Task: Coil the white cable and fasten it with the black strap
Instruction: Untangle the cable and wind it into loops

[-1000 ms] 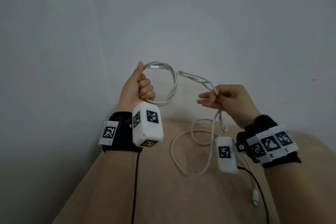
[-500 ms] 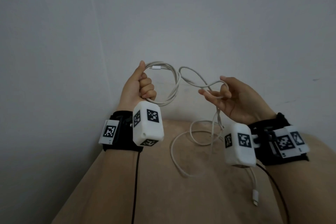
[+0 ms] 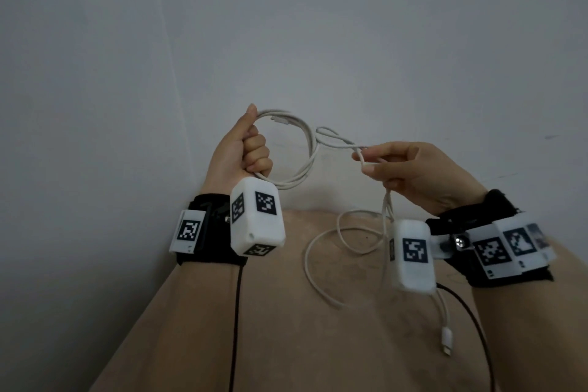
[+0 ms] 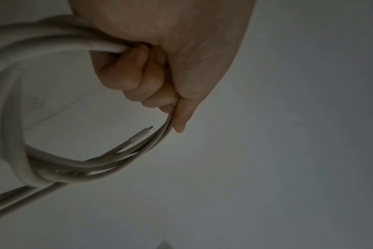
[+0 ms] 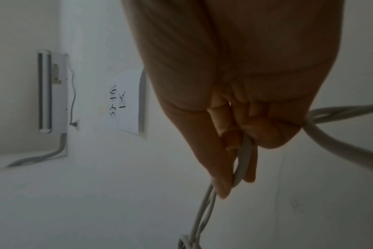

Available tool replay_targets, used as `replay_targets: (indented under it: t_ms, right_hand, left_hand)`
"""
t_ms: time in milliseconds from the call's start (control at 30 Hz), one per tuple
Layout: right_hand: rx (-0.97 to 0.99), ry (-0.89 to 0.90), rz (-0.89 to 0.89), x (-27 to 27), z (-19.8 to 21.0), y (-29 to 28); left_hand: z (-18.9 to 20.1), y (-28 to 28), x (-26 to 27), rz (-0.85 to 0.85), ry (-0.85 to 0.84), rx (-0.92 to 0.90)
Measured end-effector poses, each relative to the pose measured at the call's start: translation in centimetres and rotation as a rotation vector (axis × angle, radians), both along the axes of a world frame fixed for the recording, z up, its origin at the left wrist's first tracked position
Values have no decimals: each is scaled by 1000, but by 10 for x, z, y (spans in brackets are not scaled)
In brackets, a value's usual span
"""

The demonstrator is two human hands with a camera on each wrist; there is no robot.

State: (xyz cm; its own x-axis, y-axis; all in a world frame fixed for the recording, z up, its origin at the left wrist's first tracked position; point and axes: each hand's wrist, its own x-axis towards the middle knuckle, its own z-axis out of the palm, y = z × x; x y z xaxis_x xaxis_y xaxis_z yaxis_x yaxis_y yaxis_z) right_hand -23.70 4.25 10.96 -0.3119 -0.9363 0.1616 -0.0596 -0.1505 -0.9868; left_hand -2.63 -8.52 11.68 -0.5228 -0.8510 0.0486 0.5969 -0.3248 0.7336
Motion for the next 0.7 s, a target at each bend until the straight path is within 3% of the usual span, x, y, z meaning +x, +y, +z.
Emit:
replay_targets:
  t_ms: [167,300,367,567,700]
  right_hand:
    - [-41,-40,-16,-1,4,8]
    - [-175,-459,-92,-18,2,6]
    - [-187,-515,-259,-28,-2,7]
    - [47,18,-564,-45,-20,8]
    - [280,306,-546,-40,-22,8]
  left_hand:
    - [8,5,4,9,-40,-95]
    - [10,0,18,16,-42,-115]
    - [9,-4,26,22,-18,-113]
    - [12,-4,36,36,17,-150]
    - [10,-5,35,0,-18,-141]
